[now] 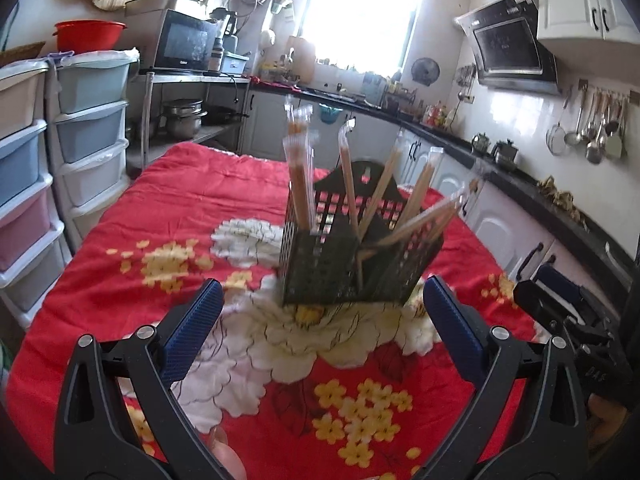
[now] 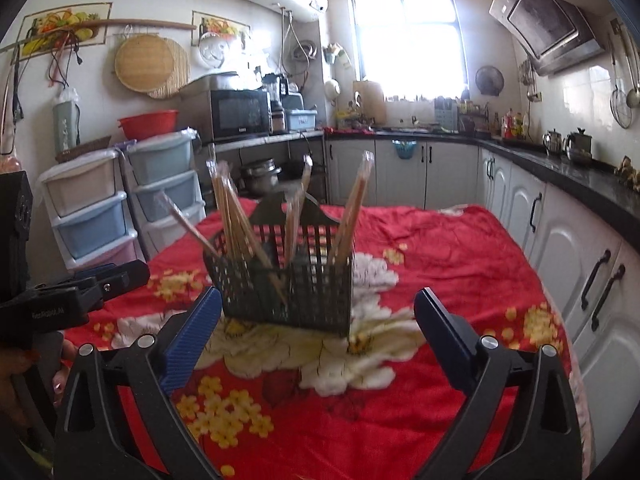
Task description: Organize utensils
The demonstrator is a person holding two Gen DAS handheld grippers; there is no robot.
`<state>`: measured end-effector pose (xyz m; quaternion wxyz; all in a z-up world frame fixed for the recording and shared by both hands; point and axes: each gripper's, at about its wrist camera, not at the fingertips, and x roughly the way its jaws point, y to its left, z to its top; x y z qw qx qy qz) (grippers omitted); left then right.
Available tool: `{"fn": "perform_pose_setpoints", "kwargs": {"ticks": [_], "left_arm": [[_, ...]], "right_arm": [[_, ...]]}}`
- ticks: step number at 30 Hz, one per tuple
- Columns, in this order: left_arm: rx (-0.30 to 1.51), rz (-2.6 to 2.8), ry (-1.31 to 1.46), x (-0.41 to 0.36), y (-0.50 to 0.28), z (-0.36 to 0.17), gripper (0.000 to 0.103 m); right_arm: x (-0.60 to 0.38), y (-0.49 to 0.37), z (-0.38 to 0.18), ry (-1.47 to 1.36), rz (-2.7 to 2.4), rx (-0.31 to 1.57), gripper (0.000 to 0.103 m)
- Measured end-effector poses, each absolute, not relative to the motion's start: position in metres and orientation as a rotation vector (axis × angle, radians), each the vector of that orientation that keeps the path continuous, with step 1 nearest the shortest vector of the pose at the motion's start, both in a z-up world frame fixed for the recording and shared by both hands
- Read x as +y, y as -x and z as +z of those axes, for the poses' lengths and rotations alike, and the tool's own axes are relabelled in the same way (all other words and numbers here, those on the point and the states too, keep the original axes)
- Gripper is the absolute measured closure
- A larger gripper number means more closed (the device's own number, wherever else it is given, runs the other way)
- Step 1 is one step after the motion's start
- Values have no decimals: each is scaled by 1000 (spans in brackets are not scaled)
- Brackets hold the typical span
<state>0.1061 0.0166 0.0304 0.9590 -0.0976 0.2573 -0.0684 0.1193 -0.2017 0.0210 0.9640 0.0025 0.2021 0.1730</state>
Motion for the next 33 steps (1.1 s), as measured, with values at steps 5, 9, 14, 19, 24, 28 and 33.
{"fn": "perform_pose_setpoints", "kwargs": {"ticks": [5, 9, 14, 19, 24, 28, 33], "left_arm": [[519, -123, 171, 11, -99, 12, 11], [473, -92, 151, 8, -91, 3, 11], [421, -95, 138, 5, -82, -1, 11], [338, -90, 137, 4, -72, 0, 11], [312, -89, 140, 3, -68, -3, 11], [317, -85, 145, 3, -69, -3, 11], [306, -87, 143, 3, -67, -3, 11]], "right_arm": [[-203, -113, 2, -6, 337, 441, 7], [-200, -106, -11, 4, 322, 425, 7], [-196, -92, -16, 20, 293, 336, 6], [-199, -80, -17, 7, 252, 227, 6], [-206, -73, -18, -19, 238, 169, 6], [-206, -73, -18, -26, 237, 167, 6], [-205, -72, -18, -24, 239, 171, 6]]}}
